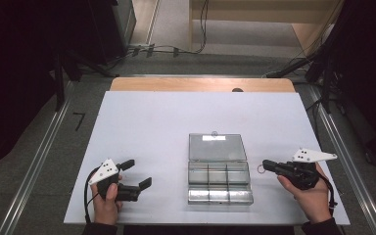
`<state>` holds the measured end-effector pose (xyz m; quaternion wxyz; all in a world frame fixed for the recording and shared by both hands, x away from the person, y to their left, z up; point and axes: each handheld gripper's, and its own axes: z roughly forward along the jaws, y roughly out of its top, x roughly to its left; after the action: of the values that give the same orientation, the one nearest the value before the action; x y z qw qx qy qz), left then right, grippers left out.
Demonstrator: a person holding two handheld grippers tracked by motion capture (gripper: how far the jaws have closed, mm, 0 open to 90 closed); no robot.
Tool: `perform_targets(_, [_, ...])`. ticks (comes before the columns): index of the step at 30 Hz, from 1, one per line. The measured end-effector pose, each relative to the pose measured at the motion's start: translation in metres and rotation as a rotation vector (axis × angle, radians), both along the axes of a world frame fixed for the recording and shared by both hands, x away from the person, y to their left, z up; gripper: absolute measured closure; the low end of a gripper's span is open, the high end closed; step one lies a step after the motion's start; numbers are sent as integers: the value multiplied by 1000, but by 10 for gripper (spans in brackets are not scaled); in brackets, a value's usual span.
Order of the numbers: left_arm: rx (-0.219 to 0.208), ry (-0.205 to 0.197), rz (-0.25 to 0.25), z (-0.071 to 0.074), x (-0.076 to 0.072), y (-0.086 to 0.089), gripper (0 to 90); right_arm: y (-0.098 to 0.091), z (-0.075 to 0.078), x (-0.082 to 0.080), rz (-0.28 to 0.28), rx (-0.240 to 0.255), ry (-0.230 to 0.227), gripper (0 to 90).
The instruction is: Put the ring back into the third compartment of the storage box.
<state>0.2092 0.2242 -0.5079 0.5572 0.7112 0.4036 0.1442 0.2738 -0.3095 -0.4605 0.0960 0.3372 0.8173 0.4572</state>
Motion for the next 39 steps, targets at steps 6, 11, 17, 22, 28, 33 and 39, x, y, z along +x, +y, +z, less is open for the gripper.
perform_targets(6, [2, -1, -1, 0, 0, 0, 6, 2, 3, -1, 0, 6, -1, 869])
perform_targets(11, [2, 0, -1, 0, 0, 0, 6, 4, 5, -1, 4, 10, -8, 868])
perform_targets(17, [3, 0, -1, 0, 0, 0, 6, 7, 7, -1, 14, 6, -9, 869])
perform_targets(22, [8, -1, -2, 0, 0, -1, 6, 9, 9, -1, 17, 12, -11, 869])
perform_targets(28, [10, -3, -4, 0, 0, -1, 6, 12, 10, -1, 24, 13, -15, 869])
perform_targets(33, [10, -3, -6, 0, 0, -1, 6, 15, 11, -1, 26, 10, -22, 869])
perform_targets(39, [11, -3, -7, 0, 0, -1, 6, 19, 11, -2, 39, 10, -17, 869])
